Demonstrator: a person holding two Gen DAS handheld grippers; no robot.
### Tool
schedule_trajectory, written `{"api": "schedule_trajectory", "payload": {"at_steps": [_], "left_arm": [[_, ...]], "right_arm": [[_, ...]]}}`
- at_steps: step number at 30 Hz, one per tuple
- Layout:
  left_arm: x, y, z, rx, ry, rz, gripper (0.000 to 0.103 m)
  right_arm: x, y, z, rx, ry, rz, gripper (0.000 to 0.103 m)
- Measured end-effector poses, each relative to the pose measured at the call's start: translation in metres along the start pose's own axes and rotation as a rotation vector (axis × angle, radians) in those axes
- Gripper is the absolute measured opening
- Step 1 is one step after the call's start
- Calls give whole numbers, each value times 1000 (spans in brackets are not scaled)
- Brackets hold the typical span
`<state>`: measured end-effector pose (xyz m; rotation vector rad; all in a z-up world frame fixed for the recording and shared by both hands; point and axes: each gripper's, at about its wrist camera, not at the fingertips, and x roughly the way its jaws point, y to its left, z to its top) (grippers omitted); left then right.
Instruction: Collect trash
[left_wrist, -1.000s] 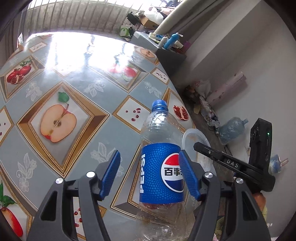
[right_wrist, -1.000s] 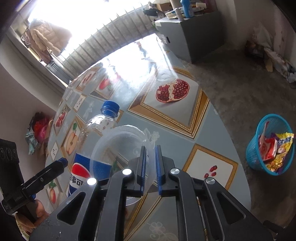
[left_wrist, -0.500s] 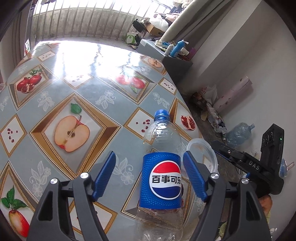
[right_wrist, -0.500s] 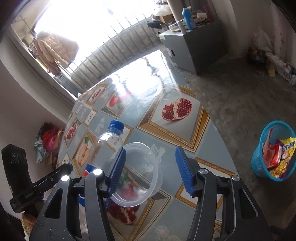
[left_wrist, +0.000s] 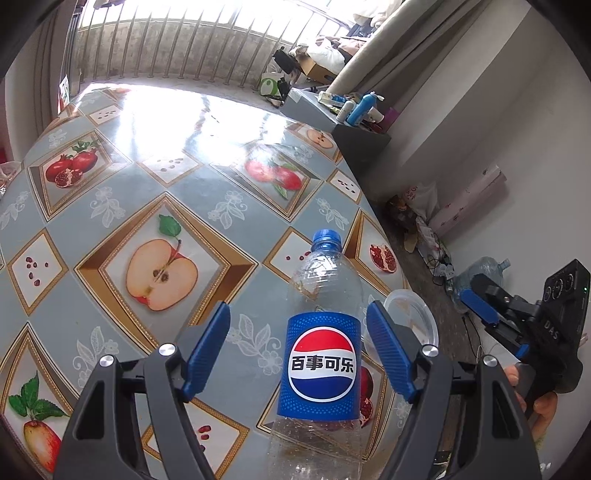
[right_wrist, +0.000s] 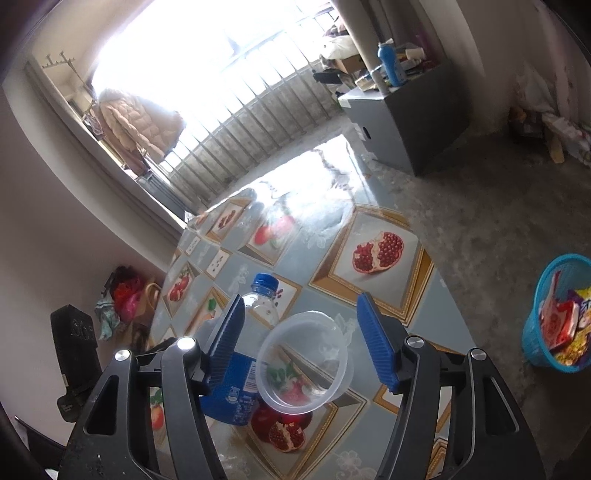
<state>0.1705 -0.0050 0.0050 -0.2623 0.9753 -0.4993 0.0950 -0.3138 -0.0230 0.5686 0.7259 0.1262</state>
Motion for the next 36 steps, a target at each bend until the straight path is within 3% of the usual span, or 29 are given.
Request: {"api": "schedule_trajectory", "payload": {"at_steps": [7, 10, 15, 22, 27, 36], "left_arm": [[-16, 13, 1, -27, -45, 19, 74], [-21, 21, 0, -46, -59, 25, 74], [-27, 34, -3, -69, -77, 24, 74], [-36, 49, -3, -77, -97, 19, 74], [-44, 60, 0, -77, -118, 19, 74], [-63, 84, 3, -107, -168, 43, 74]], "right_arm": [[-31, 13, -2, -9, -40, 73, 60], [-30, 26, -13, -25, 9, 101, 60], [1, 53, -47, 3, 170, 166, 60], [63, 69, -79, 127, 332, 85, 60], [89, 70, -81, 206, 350, 4, 60], [117, 73, -85, 242, 356, -42, 60]]}}
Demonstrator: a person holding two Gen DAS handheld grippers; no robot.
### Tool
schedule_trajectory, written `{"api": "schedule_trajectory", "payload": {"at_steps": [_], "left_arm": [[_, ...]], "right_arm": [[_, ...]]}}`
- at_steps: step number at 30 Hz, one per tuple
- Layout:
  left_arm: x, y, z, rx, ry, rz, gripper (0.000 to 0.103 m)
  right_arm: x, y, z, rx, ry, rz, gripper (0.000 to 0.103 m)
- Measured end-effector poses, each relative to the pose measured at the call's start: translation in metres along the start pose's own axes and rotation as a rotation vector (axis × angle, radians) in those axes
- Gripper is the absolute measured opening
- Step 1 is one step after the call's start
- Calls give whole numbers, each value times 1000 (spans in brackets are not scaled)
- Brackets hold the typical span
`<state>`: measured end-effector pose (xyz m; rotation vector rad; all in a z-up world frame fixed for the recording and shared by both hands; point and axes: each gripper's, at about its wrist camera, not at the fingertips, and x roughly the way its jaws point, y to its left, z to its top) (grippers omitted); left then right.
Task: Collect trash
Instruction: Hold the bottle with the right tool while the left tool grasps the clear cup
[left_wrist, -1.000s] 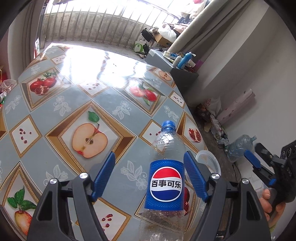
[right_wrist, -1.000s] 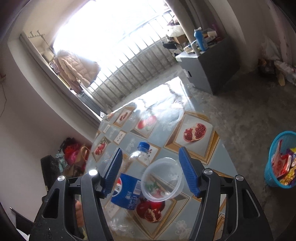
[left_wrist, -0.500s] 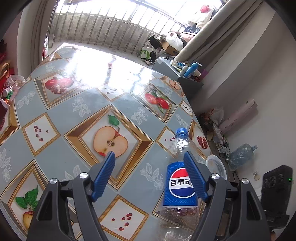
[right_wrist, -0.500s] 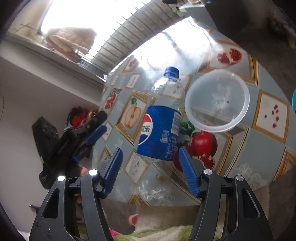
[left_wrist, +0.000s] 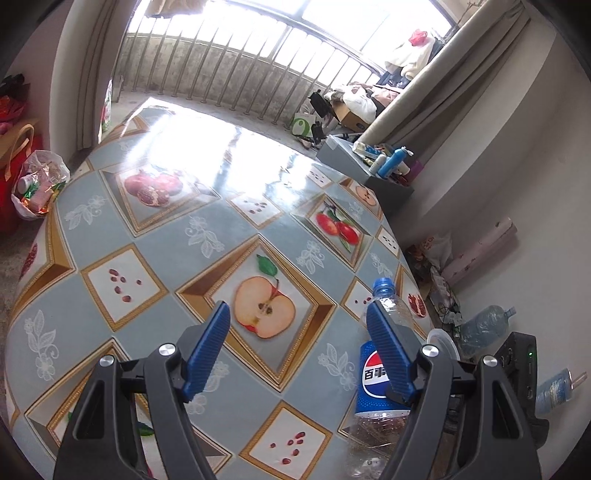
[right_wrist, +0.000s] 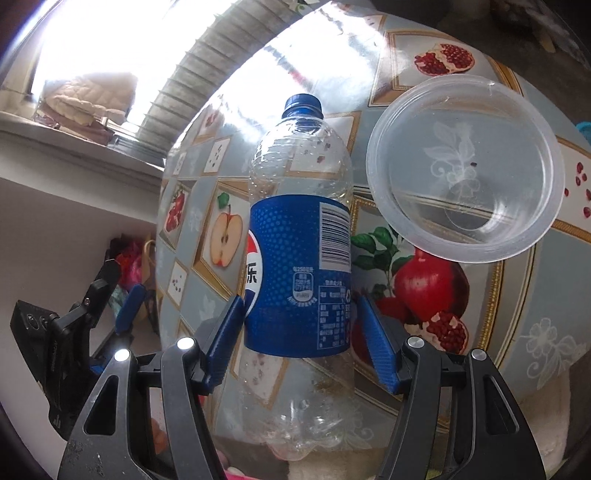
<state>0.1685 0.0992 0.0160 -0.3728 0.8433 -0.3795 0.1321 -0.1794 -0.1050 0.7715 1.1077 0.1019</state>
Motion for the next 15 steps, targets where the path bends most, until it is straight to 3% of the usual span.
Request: {"api": "schedule_trajectory", "payload": {"at_steps": [8, 15], "left_arm": [[-9, 8, 4, -2, -36, 43, 79], [-13, -3, 8, 12, -49, 52, 80]], "right_arm": [[-1, -1, -7, -19, 54, 93, 54], [-41, 6, -7, -102, -24, 175, 53]]}}
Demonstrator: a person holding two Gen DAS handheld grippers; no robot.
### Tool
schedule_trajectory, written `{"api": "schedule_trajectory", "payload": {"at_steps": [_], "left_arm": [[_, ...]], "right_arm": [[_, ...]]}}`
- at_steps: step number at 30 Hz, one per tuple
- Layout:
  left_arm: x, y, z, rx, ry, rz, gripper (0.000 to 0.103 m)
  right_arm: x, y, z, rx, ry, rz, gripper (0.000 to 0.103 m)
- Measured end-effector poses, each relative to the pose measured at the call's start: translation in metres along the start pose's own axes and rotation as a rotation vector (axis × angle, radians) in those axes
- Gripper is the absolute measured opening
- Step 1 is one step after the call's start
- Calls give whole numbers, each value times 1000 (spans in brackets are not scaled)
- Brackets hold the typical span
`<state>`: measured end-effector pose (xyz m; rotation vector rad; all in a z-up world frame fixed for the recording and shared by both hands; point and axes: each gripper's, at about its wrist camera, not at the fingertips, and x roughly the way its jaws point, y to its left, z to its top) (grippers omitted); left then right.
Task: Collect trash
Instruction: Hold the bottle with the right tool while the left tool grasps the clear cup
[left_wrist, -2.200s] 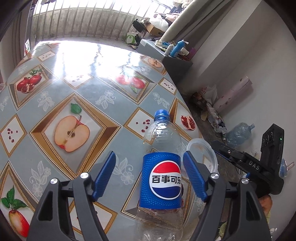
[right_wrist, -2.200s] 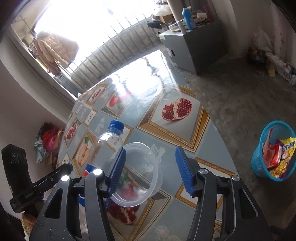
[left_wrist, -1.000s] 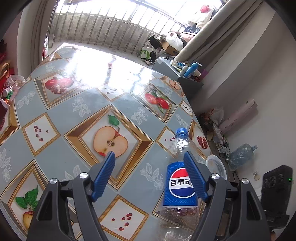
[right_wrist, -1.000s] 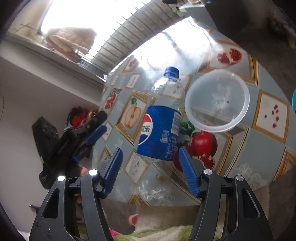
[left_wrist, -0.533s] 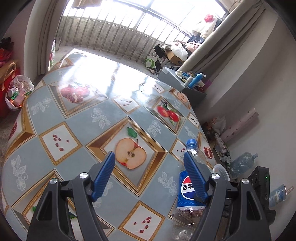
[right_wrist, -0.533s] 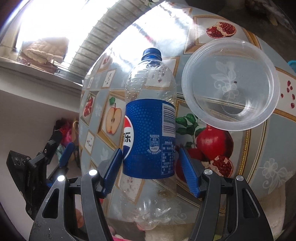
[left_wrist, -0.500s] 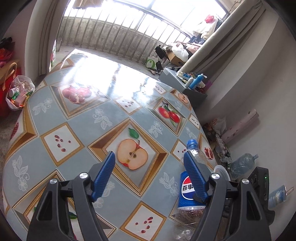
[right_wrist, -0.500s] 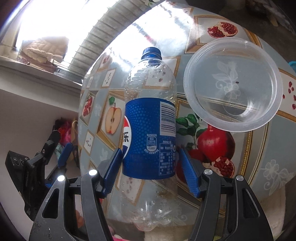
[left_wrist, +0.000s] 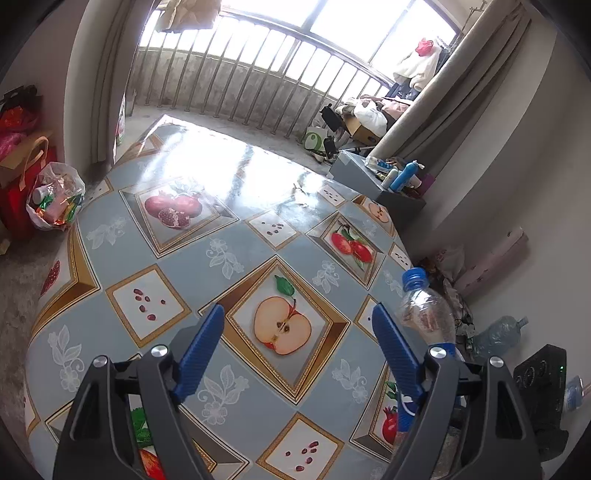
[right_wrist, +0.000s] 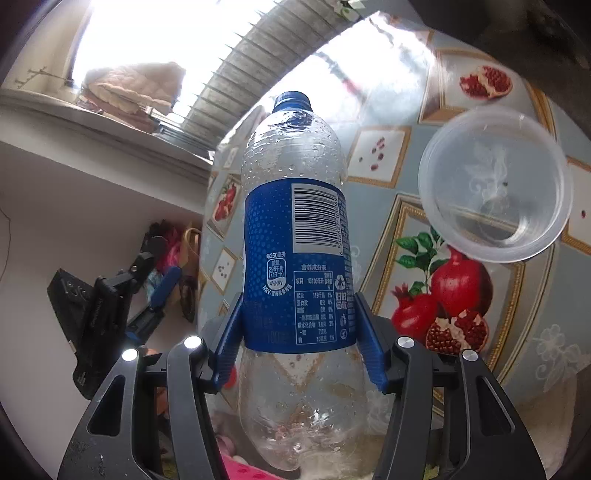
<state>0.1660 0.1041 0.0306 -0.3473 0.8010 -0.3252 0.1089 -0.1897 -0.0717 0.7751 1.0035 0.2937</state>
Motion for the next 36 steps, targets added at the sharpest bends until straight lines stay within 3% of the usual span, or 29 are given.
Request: {"api": "schedule_trajectory", "payload": {"at_steps": [6, 14, 17, 25, 36], "left_arm": [[9, -33, -1, 66, 27, -25, 82], [39, -89, -9, 161, 87, -81, 82], [51, -107, -10, 192, 101, -87, 82], [76, -139, -17, 261, 148, -83, 82], [98, -158, -21, 318, 180, -56, 82]], "right_arm": [[-61, -13, 7, -43, -134, 2, 53], [-145, -78, 17, 50, -317, -49, 54], [-161, -102, 18, 86, -349, -90, 54], [-140, -145, 23, 169, -276, -144, 54], [-117, -144, 41, 158, -155, -165, 54]]}}
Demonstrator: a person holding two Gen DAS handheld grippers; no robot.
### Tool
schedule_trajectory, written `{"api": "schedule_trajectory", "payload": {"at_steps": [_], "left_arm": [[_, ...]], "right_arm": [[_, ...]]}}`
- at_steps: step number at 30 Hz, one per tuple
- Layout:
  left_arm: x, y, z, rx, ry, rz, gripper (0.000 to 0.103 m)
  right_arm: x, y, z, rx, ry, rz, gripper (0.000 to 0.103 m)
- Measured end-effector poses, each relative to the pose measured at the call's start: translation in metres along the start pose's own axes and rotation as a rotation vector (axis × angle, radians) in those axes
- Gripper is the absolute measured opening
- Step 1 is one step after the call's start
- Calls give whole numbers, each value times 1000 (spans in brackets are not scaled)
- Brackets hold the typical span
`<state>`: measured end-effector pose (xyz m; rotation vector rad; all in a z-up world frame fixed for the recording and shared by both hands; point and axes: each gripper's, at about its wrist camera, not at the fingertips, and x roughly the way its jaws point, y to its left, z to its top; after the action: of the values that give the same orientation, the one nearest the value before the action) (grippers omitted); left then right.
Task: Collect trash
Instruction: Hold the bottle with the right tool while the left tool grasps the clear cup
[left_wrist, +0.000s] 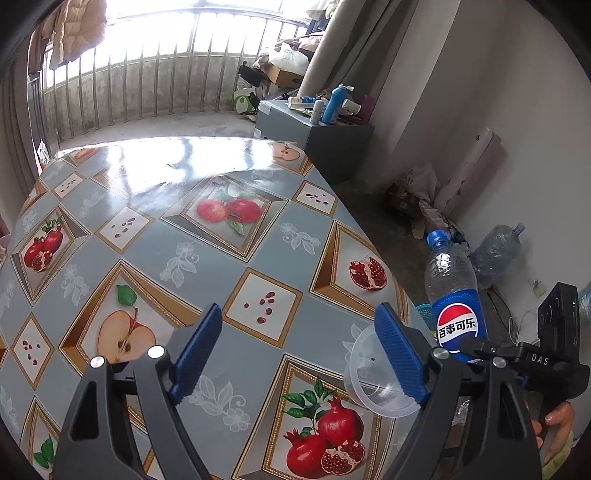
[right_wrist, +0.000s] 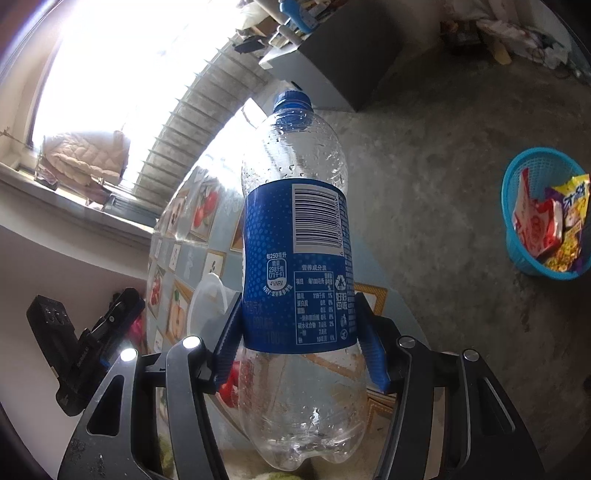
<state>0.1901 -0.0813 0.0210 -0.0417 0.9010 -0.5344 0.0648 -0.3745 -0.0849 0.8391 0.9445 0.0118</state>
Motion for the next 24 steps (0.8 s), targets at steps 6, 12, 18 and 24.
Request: {"api": "schedule_trajectory", "payload": {"at_steps": [6, 12, 18, 24], "left_arm": [[5, -5, -8, 57, 48, 16, 79], [4, 4, -26, 34, 98, -17, 71], [1, 21, -41, -22, 137, -40, 61], [10, 27, -49, -58, 176, -72, 50]], "right_arm": [[16, 17, 2, -53, 84, -8, 54], [39, 46, -15, -138, 193, 25, 54], [49, 71, -24, -221, 242, 33, 55], [32, 65, -19, -252, 186, -78, 55]]}}
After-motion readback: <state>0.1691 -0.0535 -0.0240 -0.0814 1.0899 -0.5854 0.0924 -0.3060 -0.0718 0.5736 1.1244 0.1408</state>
